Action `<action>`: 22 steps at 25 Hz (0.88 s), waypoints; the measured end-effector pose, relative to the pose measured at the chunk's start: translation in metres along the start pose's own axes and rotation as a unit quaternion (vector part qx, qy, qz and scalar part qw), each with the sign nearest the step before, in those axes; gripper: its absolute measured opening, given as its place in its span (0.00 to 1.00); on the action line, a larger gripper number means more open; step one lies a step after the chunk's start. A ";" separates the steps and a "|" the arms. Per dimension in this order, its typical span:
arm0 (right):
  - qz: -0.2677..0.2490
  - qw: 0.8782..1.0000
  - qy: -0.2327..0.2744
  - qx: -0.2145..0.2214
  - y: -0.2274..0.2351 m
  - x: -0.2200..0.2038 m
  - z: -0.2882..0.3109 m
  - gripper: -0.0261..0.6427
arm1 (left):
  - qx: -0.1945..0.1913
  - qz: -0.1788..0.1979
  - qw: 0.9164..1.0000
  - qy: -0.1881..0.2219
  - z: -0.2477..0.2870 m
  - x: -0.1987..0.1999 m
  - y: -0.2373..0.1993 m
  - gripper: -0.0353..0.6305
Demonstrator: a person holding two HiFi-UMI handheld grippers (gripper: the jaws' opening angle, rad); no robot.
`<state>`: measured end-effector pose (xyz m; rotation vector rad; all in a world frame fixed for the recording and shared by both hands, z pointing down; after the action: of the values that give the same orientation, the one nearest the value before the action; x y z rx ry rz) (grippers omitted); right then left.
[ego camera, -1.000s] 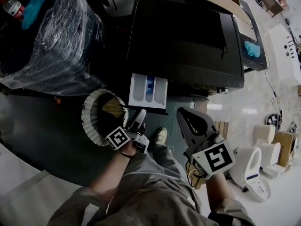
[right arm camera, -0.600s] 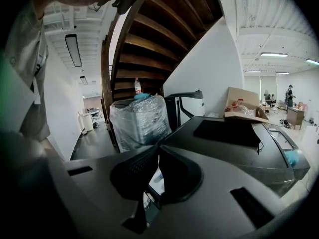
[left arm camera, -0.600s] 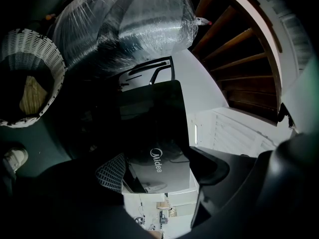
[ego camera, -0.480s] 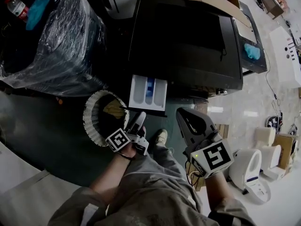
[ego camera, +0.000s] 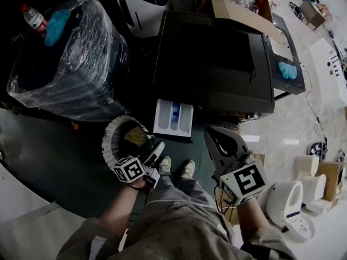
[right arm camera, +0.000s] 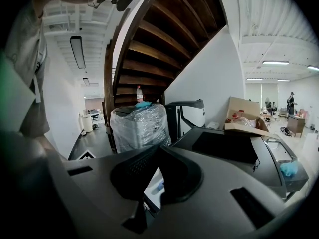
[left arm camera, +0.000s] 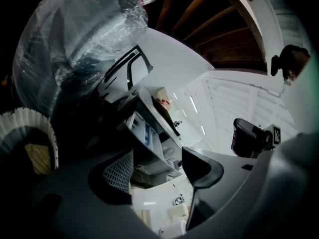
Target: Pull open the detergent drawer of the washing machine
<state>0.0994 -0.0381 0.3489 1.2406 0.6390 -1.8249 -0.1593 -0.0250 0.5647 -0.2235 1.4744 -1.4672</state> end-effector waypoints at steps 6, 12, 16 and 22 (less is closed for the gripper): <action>-0.008 1.000 0.020 -0.006 0.004 0.024 -0.010 0.08 | -0.006 0.127 0.992 0.000 -0.007 0.046 0.047 0.41; -0.015 0.999 0.044 -0.017 0.008 0.044 -0.023 0.08 | -0.028 0.232 0.972 0.023 -0.002 0.092 0.101 0.29; -0.018 0.998 0.058 -0.026 0.013 0.055 -0.033 0.09 | -0.024 0.299 0.952 0.053 -0.002 0.121 0.140 0.24; -0.027 0.995 0.084 -0.037 0.019 0.072 -0.047 0.08 | -0.044 0.351 0.931 0.090 -0.005 0.159 0.195 0.18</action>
<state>0.1262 -0.0369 0.2648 1.3484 0.8327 -1.7353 -0.1430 -0.0880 0.3217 0.3680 1.5446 -0.8532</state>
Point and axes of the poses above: the fingertips, and each gripper's own axes: z forward along the fingers, y to its right, x out of its top, the point moved 9 cm from there along -z, backward along the fingers, and after that the axes turned 5 degrees about -x, right-handed, at the moved point
